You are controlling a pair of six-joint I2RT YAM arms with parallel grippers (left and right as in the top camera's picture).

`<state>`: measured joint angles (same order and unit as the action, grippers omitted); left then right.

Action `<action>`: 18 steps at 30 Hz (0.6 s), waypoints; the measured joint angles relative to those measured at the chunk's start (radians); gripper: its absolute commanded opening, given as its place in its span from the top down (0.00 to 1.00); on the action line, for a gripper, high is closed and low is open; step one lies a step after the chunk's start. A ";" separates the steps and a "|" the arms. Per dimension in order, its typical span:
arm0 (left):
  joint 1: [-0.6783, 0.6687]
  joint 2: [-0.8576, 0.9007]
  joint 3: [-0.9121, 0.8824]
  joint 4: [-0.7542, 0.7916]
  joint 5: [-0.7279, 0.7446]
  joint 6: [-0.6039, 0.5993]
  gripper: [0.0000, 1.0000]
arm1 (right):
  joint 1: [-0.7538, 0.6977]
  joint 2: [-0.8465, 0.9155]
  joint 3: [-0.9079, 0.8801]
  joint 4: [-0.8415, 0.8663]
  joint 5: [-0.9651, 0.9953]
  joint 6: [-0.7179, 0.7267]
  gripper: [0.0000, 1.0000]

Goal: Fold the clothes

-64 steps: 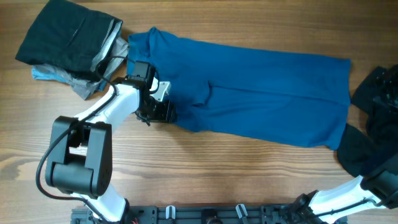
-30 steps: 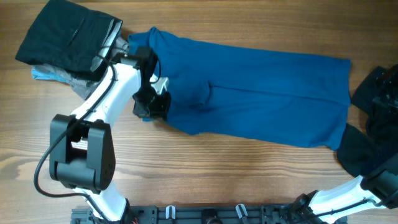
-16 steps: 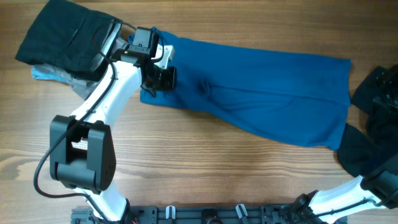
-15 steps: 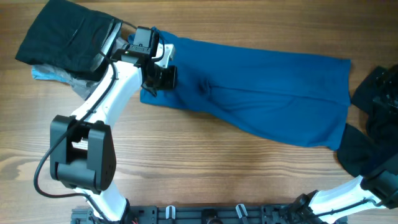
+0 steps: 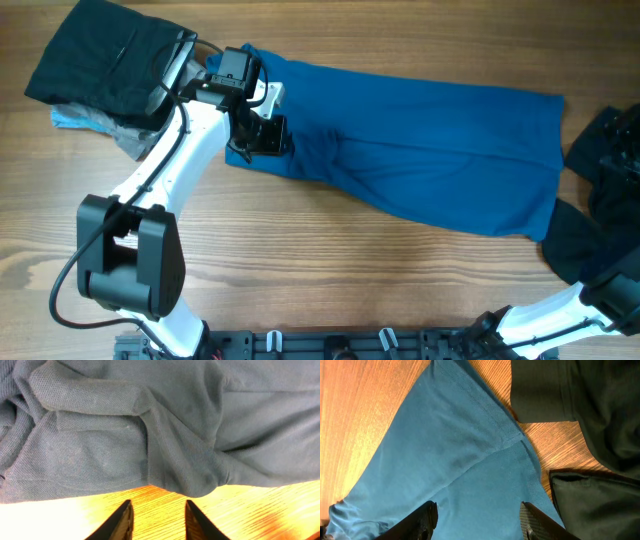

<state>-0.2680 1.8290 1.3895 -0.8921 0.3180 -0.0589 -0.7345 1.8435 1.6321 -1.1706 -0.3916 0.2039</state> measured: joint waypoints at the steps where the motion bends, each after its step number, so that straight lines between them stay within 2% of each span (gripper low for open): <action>1: -0.002 0.000 -0.003 0.008 0.000 0.002 0.59 | 0.000 0.000 0.000 0.000 0.000 0.000 0.43; 5: -0.015 0.006 -0.059 0.057 0.000 0.009 0.64 | 0.000 0.000 0.000 0.000 0.000 0.000 0.43; 7: -0.019 0.019 -0.091 0.079 0.000 0.013 0.64 | 0.000 0.000 0.000 0.000 0.000 0.000 0.43; 10: -0.020 0.055 -0.124 0.085 0.001 0.012 0.44 | 0.000 0.000 0.000 0.000 0.000 0.000 0.43; 12: -0.023 0.072 -0.130 0.091 0.003 0.021 0.36 | 0.000 0.000 0.000 0.000 0.000 0.000 0.43; 16: -0.044 0.078 -0.131 0.132 0.005 0.019 0.37 | 0.000 0.000 0.000 -0.001 0.000 0.000 0.43; 18: -0.061 0.082 -0.131 0.156 0.006 0.020 0.43 | 0.000 0.000 0.000 0.000 0.000 0.000 0.43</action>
<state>-0.3290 1.9110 1.2583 -0.7364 0.3237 -0.0391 -0.7345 1.8435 1.6321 -1.1709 -0.3916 0.2039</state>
